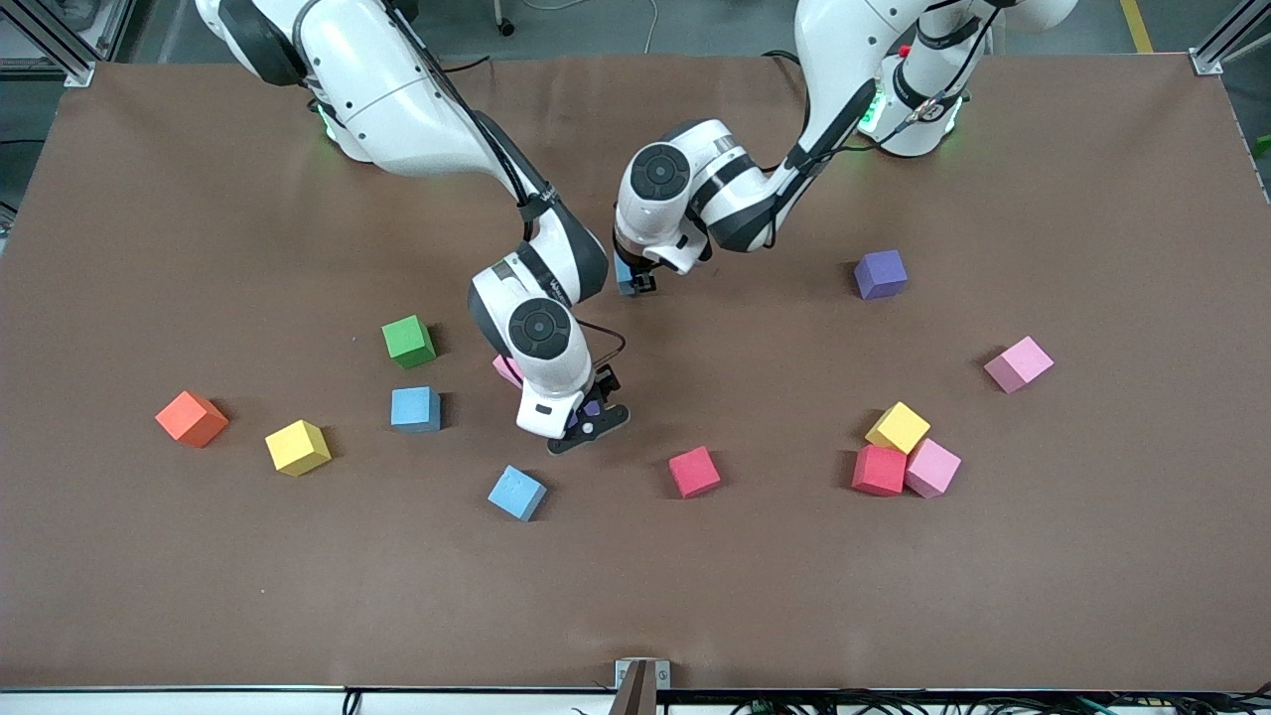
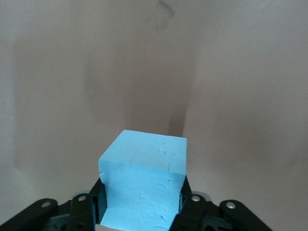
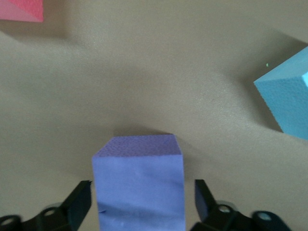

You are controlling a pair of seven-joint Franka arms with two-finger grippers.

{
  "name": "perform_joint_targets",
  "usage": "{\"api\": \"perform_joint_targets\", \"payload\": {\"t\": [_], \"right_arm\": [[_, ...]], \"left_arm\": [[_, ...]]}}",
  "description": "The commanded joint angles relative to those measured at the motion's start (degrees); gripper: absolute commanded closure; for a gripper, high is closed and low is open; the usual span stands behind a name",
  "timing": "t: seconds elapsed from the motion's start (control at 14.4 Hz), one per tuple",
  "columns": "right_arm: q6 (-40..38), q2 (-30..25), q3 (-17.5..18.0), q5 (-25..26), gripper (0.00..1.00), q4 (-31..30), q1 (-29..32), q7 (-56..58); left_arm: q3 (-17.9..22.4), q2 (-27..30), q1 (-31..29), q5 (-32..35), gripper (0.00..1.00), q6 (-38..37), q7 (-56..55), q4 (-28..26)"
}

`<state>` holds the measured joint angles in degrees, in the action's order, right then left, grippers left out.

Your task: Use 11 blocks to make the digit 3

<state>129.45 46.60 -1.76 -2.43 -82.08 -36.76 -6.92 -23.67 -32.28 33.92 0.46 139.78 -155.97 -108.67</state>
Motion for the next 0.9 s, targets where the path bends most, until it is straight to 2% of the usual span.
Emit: {"api": "perform_joint_targets", "payload": {"t": [0.0, 0.14, 0.35, 0.55, 0.69, 0.83], "right_arm": [[0.10, 0.24, 0.45, 0.84, 0.38, 0.25, 0.64, 1.82], [0.71, 0.33, 0.45, 0.76, 0.72, 0.34, 0.73, 2.62], [0.10, -0.10, 0.45, -0.46, 0.77, 2.26, 2.65, 1.40], [-0.69, -2.56, 0.36, -2.22, 0.83, 3.15, 4.15, -4.92], [-6.98, -5.54, 0.36, -3.97, 0.87, 4.02, 6.34, -10.10], [-12.44, -7.65, 0.36, -7.92, 0.92, 5.43, 8.27, -15.11]], "left_arm": [[0.38, -0.06, 1.94, -0.64, 0.98, 2.43, -3.11, -1.10], [0.38, -0.41, 3.34, -0.46, 0.98, 3.65, -3.11, -1.98], [0.56, -0.41, 5.02, -0.02, 0.98, 7.08, -2.94, -4.35], [0.47, -0.32, 4.93, 1.73, 0.98, 7.44, -2.94, -5.14], [0.47, -0.41, 5.37, 2.87, 0.98, 7.70, -2.94, -5.93], [0.47, -0.50, 5.37, 4.11, 0.98, 8.32, -2.76, -6.20]]}}
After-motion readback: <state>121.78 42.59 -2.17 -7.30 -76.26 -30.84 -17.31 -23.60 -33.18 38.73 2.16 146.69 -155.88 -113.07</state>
